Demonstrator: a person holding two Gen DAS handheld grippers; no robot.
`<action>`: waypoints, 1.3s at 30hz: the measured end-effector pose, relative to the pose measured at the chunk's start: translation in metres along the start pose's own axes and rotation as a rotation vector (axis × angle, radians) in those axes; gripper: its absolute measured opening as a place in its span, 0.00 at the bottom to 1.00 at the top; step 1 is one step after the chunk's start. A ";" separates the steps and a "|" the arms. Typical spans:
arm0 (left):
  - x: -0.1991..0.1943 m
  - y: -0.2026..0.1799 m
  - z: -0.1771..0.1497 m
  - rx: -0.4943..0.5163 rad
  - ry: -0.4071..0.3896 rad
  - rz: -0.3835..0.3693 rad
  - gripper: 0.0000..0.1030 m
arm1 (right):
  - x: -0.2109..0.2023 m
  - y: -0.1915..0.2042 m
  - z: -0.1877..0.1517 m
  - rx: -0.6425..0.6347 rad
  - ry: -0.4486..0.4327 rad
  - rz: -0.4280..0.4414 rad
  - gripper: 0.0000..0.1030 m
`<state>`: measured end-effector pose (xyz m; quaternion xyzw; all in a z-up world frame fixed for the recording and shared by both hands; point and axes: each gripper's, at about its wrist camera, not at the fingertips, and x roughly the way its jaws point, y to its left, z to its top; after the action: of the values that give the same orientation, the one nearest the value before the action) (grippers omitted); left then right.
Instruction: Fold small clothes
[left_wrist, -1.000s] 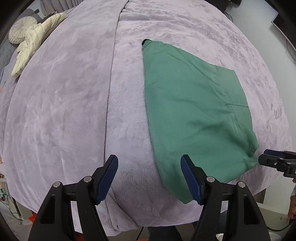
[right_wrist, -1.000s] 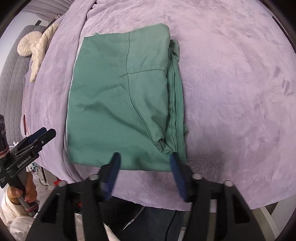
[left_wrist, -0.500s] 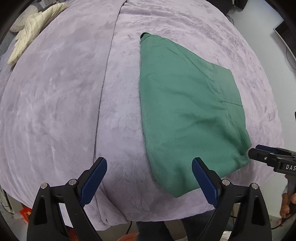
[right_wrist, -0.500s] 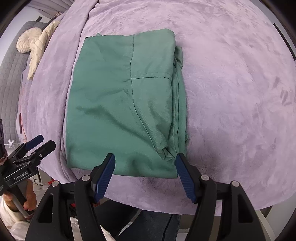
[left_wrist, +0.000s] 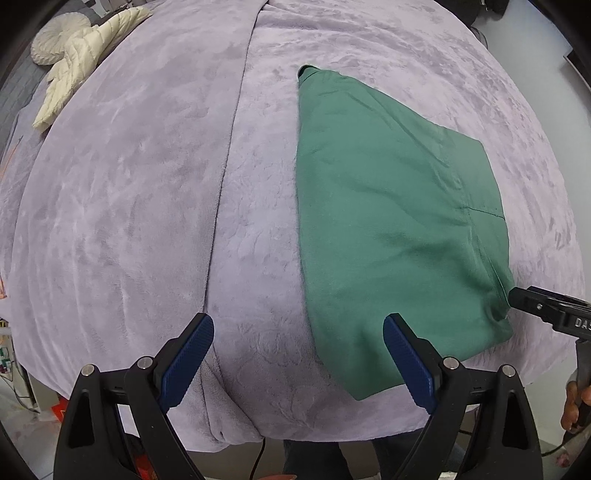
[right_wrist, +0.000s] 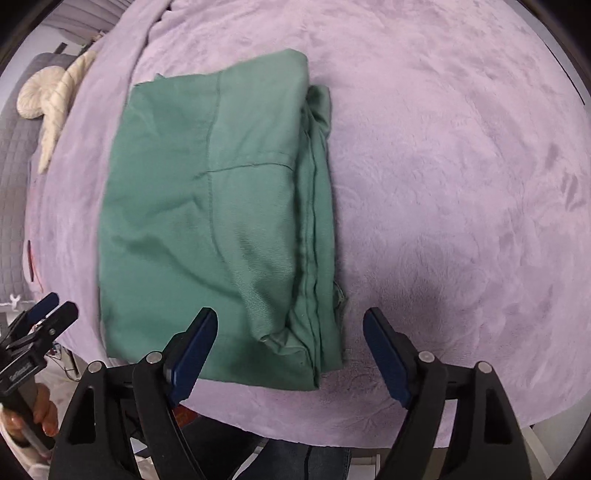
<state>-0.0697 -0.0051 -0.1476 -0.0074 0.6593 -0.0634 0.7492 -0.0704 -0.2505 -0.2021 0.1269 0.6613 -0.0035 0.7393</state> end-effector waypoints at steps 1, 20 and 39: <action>0.000 -0.001 0.002 0.001 0.009 -0.010 0.91 | -0.008 0.002 0.000 -0.007 -0.024 0.010 0.83; -0.035 -0.029 0.015 0.039 -0.052 0.040 0.91 | -0.067 0.043 0.000 0.001 -0.128 -0.134 1.00; -0.045 -0.037 0.019 0.024 -0.051 0.018 0.91 | -0.079 0.062 0.003 -0.059 -0.165 -0.234 1.00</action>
<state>-0.0595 -0.0389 -0.0971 0.0061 0.6392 -0.0644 0.7663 -0.0664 -0.2035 -0.1132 0.0266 0.6084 -0.0805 0.7891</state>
